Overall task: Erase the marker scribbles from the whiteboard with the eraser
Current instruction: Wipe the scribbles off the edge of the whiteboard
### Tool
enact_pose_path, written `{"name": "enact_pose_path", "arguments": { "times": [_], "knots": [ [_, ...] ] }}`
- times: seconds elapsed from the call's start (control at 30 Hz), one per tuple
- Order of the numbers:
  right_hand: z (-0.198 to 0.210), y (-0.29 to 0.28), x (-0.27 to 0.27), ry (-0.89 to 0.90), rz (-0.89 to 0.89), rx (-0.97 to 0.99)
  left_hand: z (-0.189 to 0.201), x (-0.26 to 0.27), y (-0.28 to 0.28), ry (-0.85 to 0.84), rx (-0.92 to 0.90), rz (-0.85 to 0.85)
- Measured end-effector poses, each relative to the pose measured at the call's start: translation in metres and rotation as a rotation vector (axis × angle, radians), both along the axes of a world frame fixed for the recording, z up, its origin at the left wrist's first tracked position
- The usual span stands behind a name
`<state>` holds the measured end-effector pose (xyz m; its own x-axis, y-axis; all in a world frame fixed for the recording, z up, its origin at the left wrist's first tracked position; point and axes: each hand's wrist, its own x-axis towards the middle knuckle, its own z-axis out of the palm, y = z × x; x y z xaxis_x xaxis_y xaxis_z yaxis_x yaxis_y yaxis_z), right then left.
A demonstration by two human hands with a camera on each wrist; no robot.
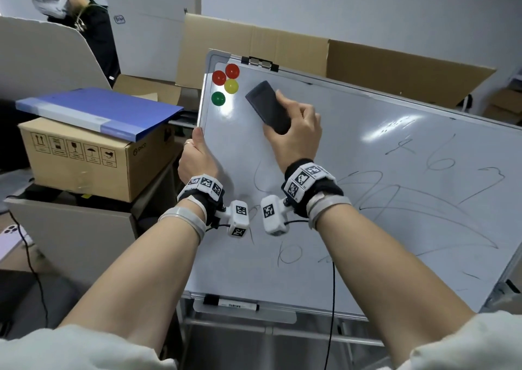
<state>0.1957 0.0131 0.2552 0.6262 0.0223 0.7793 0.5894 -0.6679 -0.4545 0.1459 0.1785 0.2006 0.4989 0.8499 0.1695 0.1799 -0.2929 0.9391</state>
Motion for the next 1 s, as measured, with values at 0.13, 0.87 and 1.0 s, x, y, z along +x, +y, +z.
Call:
{"name": "enact_pose_path", "arguments": {
  "times": [0.13,0.87,1.0],
  "knots": [
    [-0.01,0.022,-0.018,-0.069,0.09,-0.271,-0.001,-0.003,0.005,-0.009,0.02,0.004],
    [-0.043,-0.083,-0.004,0.091,-0.292,0.161,-0.004,0.003,-0.001,0.01,0.08,0.023],
    [-0.048,-0.06,-0.016,0.05,-0.11,-0.095,-0.002,0.003,0.001,0.019,0.086,0.022]
  ]
}}
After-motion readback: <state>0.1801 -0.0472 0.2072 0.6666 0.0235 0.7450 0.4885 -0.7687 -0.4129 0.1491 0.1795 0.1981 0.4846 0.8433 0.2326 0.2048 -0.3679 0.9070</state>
